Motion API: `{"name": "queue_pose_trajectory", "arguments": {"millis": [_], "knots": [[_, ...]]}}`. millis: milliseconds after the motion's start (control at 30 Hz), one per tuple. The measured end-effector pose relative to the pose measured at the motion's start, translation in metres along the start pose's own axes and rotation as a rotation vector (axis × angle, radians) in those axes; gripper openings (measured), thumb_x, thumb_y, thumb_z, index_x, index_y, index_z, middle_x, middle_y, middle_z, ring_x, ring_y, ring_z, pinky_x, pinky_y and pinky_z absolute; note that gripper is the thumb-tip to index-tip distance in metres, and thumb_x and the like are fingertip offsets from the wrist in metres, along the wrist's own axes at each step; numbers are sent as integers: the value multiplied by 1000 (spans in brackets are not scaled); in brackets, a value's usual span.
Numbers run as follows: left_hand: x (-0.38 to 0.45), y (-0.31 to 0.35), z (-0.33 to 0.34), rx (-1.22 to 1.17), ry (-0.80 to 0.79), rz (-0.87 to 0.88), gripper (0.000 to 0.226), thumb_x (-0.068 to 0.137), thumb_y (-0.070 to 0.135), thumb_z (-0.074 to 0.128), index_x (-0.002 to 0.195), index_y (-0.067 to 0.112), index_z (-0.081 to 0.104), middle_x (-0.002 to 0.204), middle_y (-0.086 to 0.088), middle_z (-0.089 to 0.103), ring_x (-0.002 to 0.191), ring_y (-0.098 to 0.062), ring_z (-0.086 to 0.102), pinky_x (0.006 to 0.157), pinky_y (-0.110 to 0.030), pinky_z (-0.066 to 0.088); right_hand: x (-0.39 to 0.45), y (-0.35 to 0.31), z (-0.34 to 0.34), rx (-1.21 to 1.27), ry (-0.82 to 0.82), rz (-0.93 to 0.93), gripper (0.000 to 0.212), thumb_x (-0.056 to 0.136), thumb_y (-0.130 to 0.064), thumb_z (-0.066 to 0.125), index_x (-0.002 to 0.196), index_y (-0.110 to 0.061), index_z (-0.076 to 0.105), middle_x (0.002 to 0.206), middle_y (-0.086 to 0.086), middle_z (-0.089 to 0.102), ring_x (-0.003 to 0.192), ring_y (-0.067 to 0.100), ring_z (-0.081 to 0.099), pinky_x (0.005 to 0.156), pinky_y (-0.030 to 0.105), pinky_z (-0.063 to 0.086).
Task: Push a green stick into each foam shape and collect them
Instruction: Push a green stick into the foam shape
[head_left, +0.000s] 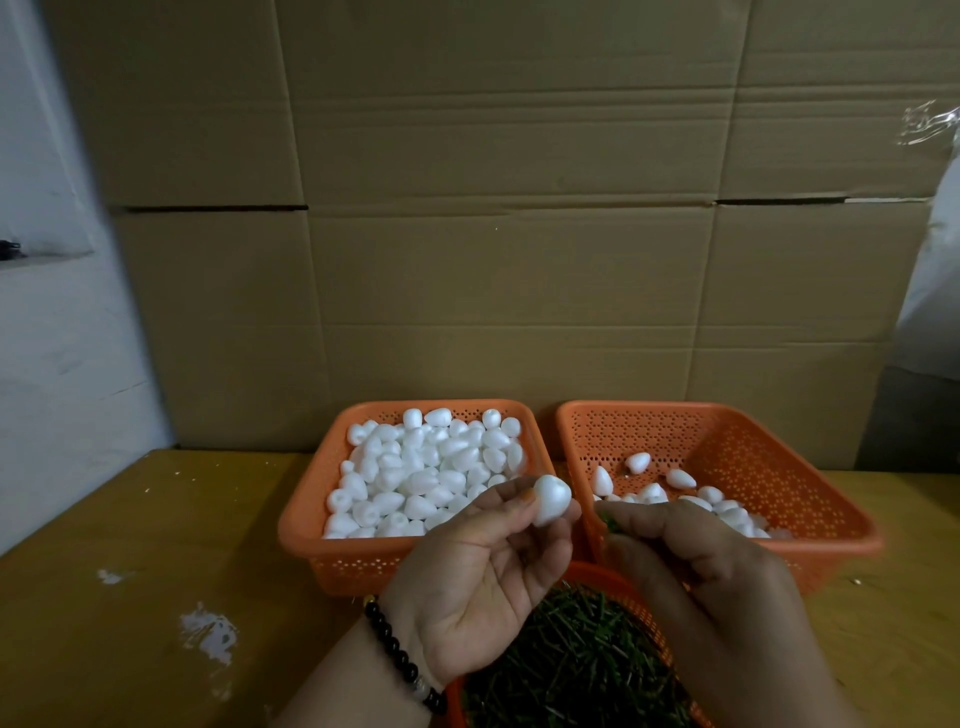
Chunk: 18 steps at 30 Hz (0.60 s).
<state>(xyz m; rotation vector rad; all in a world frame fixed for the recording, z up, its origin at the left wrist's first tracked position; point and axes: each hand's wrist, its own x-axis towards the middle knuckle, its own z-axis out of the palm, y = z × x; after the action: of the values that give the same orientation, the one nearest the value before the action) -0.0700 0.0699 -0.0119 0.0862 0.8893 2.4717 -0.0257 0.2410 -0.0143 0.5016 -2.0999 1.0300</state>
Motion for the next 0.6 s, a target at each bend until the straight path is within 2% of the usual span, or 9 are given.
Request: {"name": "queue_pose_trajectory", "arguments": {"millis": [133, 200, 300, 433, 533, 600], "knots": [[-1, -2, 3, 68, 6, 31, 29, 76, 4, 63, 105, 2, 65, 89, -20, 69, 67, -19, 67, 56, -27, 57, -2, 2, 0, 81, -8, 86, 30, 77, -27, 71, 101, -45, 66, 86, -18, 68, 78, -3, 65, 67, 5, 47], [-1, -3, 4, 116, 11, 48, 26, 76, 5, 62, 102, 3, 63, 88, -20, 69, 66, -18, 66, 56, -27, 57, -3, 4, 1, 151, -11, 156, 22, 72, -32, 68, 91, -42, 66, 81, -15, 70, 73, 1, 67, 66, 10, 50], [-1, -4, 4, 165, 12, 58, 26, 75, 2, 64, 101, 3, 62, 91, -19, 68, 69, -18, 66, 58, -27, 57, -1, 1, 0, 124, 11, 134, 11, 72, -32, 65, 80, -40, 65, 79, -24, 69, 70, -5, 66, 58, 5, 47], [-1, -4, 2, 197, 0, 60, 29, 69, -9, 63, 95, 2, 70, 89, -18, 69, 68, -19, 66, 59, -27, 56, -2, 8, 0, 86, 33, 160, 35, 75, -7, 76, 84, -40, 68, 82, -22, 69, 72, -3, 66, 57, 3, 45], [-2, -4, 2, 252, -8, 77, 31, 66, -11, 62, 89, 5, 75, 86, -15, 69, 67, -18, 65, 57, -25, 55, -1, 12, 0, 54, 48, 158, 45, 74, -2, 76, 84, -45, 67, 87, -24, 68, 76, -6, 65, 58, 1, 45], [-2, -4, 2, 274, -15, 90, 31, 67, -10, 62, 92, 5, 75, 86, -14, 68, 67, -16, 63, 57, -25, 54, -1, 12, 1, 36, 56, 145, 47, 74, -1, 76, 85, -46, 66, 90, -26, 67, 78, -7, 64, 59, 0, 44]]}}
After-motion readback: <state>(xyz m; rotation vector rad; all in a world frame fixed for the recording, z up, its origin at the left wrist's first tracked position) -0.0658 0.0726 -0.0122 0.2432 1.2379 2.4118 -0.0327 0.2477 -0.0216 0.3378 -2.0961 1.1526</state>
